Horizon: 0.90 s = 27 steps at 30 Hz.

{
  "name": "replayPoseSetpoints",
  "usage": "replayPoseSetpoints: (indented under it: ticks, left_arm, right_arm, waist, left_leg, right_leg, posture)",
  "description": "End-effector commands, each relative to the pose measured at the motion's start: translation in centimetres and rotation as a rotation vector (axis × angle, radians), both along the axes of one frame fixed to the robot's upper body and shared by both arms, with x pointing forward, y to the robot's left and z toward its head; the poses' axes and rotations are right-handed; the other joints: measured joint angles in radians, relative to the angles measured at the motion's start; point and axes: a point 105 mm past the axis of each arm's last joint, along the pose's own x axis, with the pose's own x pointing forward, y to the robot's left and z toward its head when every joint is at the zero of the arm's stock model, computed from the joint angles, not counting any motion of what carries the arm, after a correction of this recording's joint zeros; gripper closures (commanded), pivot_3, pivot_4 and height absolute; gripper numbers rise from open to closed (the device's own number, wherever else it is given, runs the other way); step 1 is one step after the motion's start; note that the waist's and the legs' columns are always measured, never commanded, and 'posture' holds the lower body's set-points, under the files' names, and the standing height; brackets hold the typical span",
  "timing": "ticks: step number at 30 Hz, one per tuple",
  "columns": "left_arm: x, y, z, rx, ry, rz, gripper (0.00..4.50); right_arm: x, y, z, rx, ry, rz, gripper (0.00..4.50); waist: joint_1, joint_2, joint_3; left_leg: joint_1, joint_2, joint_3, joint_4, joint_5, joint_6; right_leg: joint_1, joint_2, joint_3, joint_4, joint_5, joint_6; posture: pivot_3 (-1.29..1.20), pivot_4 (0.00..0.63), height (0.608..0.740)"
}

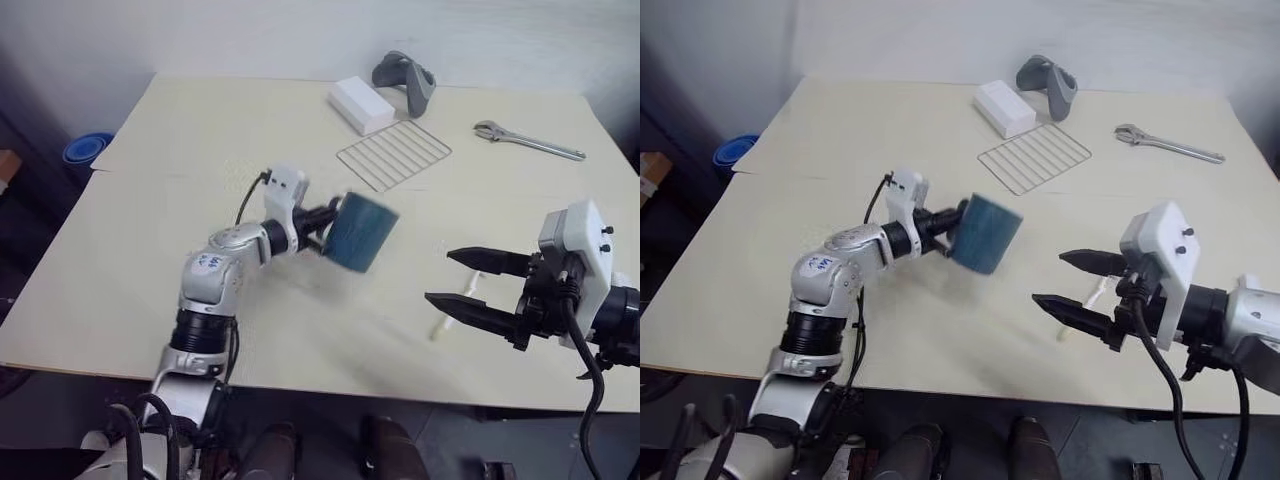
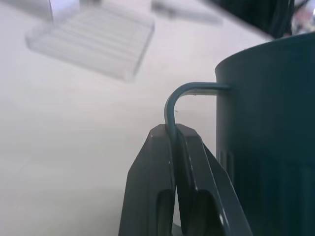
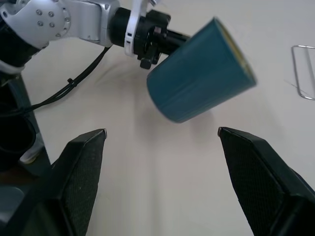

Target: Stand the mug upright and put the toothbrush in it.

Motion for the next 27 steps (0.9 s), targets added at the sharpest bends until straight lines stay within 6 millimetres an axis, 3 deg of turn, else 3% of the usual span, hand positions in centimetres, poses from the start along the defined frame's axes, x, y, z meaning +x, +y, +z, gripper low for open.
replayPoseSetpoints:
  ticks: [1,7,15,23,27]
  left_arm:
    - [0.1,0.2,1.5,0.043,-0.301,0.100,4.46]
    - [0.9,-1.0,-1.2,0.099,-0.389,0.177,4.46]
    - [1.8,-0.7,-4.9,0.145,-0.360,0.224,4.46]
    - [1.0,1.4,-6.5,0.166,-0.312,0.234,4.46]
    - [-0.3,2.4,-6.2,0.169,-0.312,0.199,3.49]
  right_arm:
    - [0.7,-0.7,1.1,0.034,-0.069,-0.073,0.70]
    - [1.0,-1.6,1.2,0.041,-0.068,-0.116,0.70]
    - [1.2,-1.7,1.2,0.038,-0.054,-0.117,0.70]
    - [1.7,-2.3,0.6,0.026,-0.038,-0.148,0.70]
    - [1.7,-2.1,0.0,0.031,-0.019,-0.136,0.70]
  waist:
    - [-0.003,0.000,0.000]
    - [0.001,0.000,0.000]
    - [0.002,0.000,0.000]
    - [-0.003,0.000,0.000]
    - [-0.006,0.001,0.000]
  left_leg:
    - [0.000,0.000,0.001,0.000,0.000,0.000]
    - [0.001,0.000,0.003,0.000,-0.001,0.001]
    - [0.000,-0.001,0.003,0.000,-0.001,0.002]
    - [0.001,0.000,0.003,0.000,-0.001,0.002]
    - [0.001,0.000,0.003,0.000,-0.001,0.002]
  right_leg:
    - [0.000,0.000,0.001,0.000,0.000,0.000]
    - [0.000,0.001,0.002,0.001,0.000,0.001]
    - [0.000,0.000,0.002,0.001,0.001,0.001]
    - [0.000,0.001,0.002,0.002,0.001,0.001]
    - [0.000,0.001,0.003,0.002,0.001,0.001]
  posture:
    - [0.00,0.150,0.740]
    - [0.00,0.150,0.740]
    - [0.00,0.150,0.740]
    - [0.00,0.150,0.740]
    - [0.00,0.150,0.740]
